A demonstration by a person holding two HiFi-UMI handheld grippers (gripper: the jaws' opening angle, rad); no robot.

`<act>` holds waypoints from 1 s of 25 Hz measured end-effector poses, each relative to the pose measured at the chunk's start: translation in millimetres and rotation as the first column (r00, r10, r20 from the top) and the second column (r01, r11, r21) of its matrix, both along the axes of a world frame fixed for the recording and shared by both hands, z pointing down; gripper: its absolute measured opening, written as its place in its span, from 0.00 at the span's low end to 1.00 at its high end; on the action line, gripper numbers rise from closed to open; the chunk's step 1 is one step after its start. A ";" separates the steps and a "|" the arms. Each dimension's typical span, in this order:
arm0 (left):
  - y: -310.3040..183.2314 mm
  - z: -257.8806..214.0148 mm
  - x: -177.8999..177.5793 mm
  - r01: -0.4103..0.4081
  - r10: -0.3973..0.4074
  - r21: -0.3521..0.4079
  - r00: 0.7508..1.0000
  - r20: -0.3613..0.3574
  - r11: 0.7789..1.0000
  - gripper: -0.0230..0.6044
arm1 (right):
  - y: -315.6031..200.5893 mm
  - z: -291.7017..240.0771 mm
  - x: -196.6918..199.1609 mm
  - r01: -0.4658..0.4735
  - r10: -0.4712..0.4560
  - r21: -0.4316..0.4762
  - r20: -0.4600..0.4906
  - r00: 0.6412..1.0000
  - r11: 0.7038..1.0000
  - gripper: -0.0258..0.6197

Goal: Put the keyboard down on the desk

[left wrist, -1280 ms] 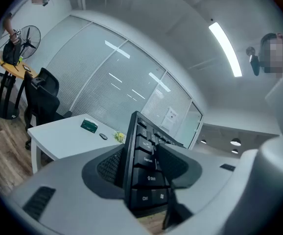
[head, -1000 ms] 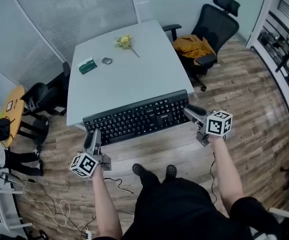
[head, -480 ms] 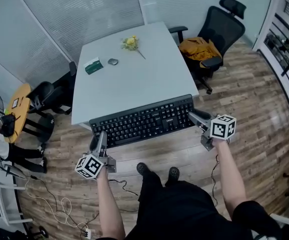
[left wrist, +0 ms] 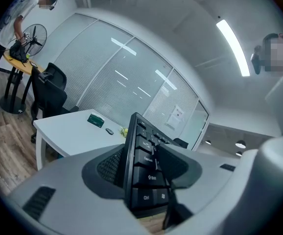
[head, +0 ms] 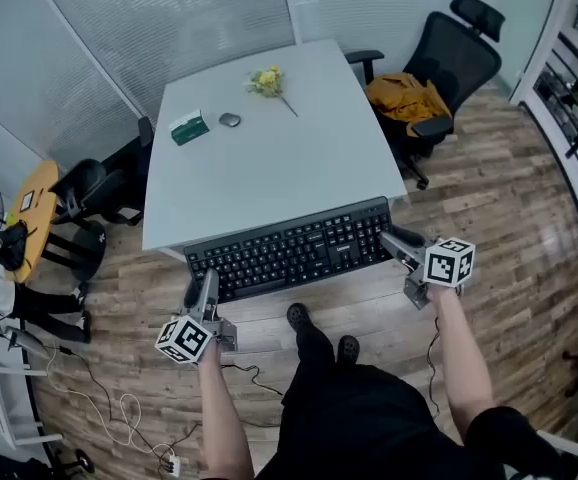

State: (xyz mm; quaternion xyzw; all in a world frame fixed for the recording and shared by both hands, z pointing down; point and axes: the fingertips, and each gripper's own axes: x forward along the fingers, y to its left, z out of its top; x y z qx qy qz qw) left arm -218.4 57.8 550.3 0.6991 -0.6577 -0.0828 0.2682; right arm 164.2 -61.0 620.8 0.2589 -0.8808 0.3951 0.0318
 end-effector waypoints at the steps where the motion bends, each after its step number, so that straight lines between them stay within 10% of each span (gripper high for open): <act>1: -4.7 2.5 -3.3 0.000 0.000 0.000 1.000 -0.001 1.000 0.34 | -3.8 2.6 -3.0 -0.002 0.002 -0.008 0.002 1.000 1.000 0.27; 25: -128.6 50.3 -119.7 -0.022 0.021 -0.025 0.998 -0.058 0.999 0.34 | -114.2 33.0 -112.6 -0.055 0.052 -0.042 -0.062 0.997 0.998 0.27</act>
